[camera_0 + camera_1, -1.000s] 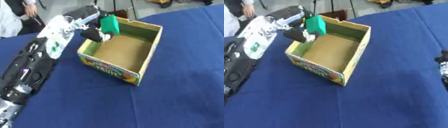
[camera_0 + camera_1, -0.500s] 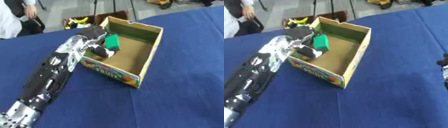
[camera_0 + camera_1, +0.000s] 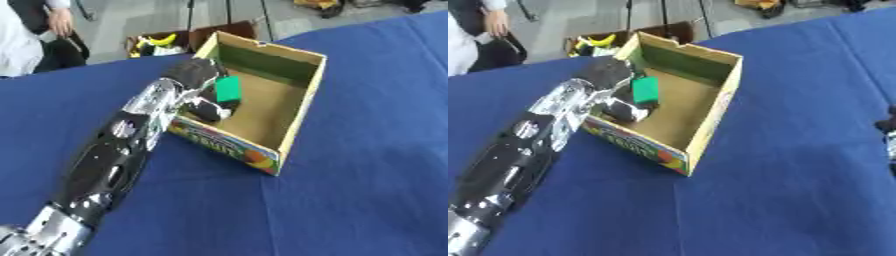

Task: Pick up objects on the table and place them in the box.

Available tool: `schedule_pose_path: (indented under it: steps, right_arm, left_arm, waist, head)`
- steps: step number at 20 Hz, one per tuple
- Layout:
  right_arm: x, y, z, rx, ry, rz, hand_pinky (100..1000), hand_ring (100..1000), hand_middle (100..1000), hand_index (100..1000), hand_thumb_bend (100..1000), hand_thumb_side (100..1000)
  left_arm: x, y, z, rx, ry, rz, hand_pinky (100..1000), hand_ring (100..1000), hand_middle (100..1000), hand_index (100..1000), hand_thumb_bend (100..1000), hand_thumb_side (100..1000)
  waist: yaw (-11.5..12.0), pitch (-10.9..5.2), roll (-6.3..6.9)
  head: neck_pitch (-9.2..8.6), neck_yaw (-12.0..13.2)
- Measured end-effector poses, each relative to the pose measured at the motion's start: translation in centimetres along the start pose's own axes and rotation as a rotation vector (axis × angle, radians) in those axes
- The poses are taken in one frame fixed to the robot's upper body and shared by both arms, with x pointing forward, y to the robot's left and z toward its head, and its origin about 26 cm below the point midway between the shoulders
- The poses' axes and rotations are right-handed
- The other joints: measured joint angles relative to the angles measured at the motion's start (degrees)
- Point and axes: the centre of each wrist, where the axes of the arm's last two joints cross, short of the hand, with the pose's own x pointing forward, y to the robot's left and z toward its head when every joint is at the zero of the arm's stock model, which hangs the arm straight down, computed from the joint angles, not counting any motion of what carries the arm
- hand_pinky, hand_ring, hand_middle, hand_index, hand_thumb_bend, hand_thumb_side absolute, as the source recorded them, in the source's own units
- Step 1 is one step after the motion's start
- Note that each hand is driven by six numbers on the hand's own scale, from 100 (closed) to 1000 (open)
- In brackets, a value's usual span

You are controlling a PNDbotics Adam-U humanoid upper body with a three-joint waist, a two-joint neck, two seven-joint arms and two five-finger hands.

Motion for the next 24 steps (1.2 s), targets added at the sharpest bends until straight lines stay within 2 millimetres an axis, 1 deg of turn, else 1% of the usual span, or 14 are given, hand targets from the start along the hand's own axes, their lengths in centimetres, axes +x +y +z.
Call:
schedule_pose_path:
  steps: [2, 3, 5, 6, 9, 10, 11, 12, 13, 14, 17, 19, 21, 24]
  right_arm:
    - [0.0, 0.0, 0.0, 0.000, 0.000, 0.000, 830, 868, 649, 824, 100, 715]
    - [0.0, 0.0, 0.0, 0.000, 0.000, 0.000, 830, 868, 649, 824, 100, 715]
    - [0.0, 0.0, 0.0, 0.000, 0.000, 0.000, 830, 868, 649, 824, 100, 714]
    - [0.0, 0.0, 0.0, 0.000, 0.000, 0.000, 830, 868, 648, 824, 100, 714]
    - [0.0, 0.0, 0.0, 0.001, 0.000, 0.000, 830, 868, 648, 823, 100, 714]
    - [0.0, 0.0, 0.0, 0.001, 0.000, 0.000, 830, 868, 648, 823, 100, 713]
    - [0.0, 0.0, 0.0, 0.002, 0.000, -0.001, 830, 868, 648, 823, 100, 713]
    - [0.0, 0.0, 0.0, 0.002, 0.000, -0.001, 830, 868, 648, 823, 100, 713]
    - [0.0, 0.0, 0.0, 0.002, -0.001, -0.001, 830, 868, 648, 823, 100, 712]
    - [0.0, 0.0, 0.0, 0.002, 0.000, -0.001, 830, 868, 648, 823, 100, 712]
    - [0.0, 0.1, 0.0, 0.002, 0.000, -0.005, 830, 868, 648, 823, 100, 712]
    - [0.0, 0.1, 0.1, 0.002, 0.002, -0.007, 830, 868, 648, 823, 100, 712]
    - [-0.1, 0.1, 0.1, 0.002, 0.004, -0.006, 830, 868, 648, 823, 100, 712]
    - [-0.1, 0.1, 0.2, 0.002, 0.006, -0.005, 830, 868, 648, 823, 100, 712]
  left_arm:
    - [0.0, 0.0, 0.0, 0.009, 0.004, -0.019, 100, 419, 679, 830, 164, 580]
    - [0.1, 0.0, 0.0, 0.011, 0.006, -0.029, 124, 489, 753, 887, 178, 587]
    - [0.2, -0.1, -0.1, 0.009, 0.011, -0.049, 329, 642, 860, 969, 224, 599]
    - [0.3, -0.1, -0.1, 0.006, 0.015, -0.058, 430, 724, 915, 1000, 322, 621]
    - [0.3, -0.5, 0.0, -0.025, 0.030, -0.077, 617, 844, 988, 1000, 656, 715]
    - [0.3, -0.5, 0.0, -0.034, 0.036, -0.082, 658, 868, 999, 1000, 757, 750]
    - [0.2, -0.5, 0.0, -0.043, 0.041, -0.085, 663, 873, 1000, 1000, 778, 757]
    - [0.2, -0.5, 0.0, -0.052, 0.047, -0.086, 715, 910, 1000, 1000, 922, 817]
    - [0.1, -0.5, 0.0, -0.059, 0.053, -0.085, 727, 920, 1000, 1000, 962, 837]
    - [0.1, -0.4, 0.1, -0.064, 0.059, -0.082, 730, 927, 1000, 1000, 981, 860]
    - [-0.1, -0.3, 0.1, -0.066, 0.075, -0.063, 726, 926, 1000, 1000, 980, 867]
    - [-0.1, 0.1, 0.2, -0.044, 0.077, -0.039, 692, 901, 1000, 1000, 955, 898]
    - [-0.2, 1.4, 0.4, 0.029, 0.070, 0.004, 667, 881, 995, 1000, 925, 906]
    - [-0.8, 3.9, 1.5, 0.141, 0.048, 0.066, 615, 834, 942, 1000, 877, 906]
  waist:
    - [0.0, 0.03, -0.01]
    - [0.0, 0.04, -0.02]
    - [0.0, 0.06, -0.02]
    - [0.0, 0.07, -0.02]
    - [0.1, 0.12, -0.03]
    - [0.1, 0.12, -0.04]
    - [0.1, 0.12, -0.04]
    - [0.1, 0.12, -0.04]
    - [0.1, 0.12, -0.04]
    - [0.1, 0.12, -0.04]
    - [0.1, 0.12, -0.08]
    - [0.1, 0.12, -0.16]
    - [0.3, 0.12, -0.22]
    - [0.8, 0.11, -0.22]
  head:
    - [0.00, 0.1]
    - [0.00, 0.1]
    - [0.01, 0.1]
    - [0.01, 0.1]
    - [0.02, 0.1]
    - [0.02, 0.1]
    - [0.02, 0.1]
    - [0.03, 0.1]
    - [0.03, 0.1]
    - [0.03, 0.1]
    - [0.03, 0.1]
    - [0.03, 0.0]
    - [0.07, -0.3]
    - [0.20, -0.9]
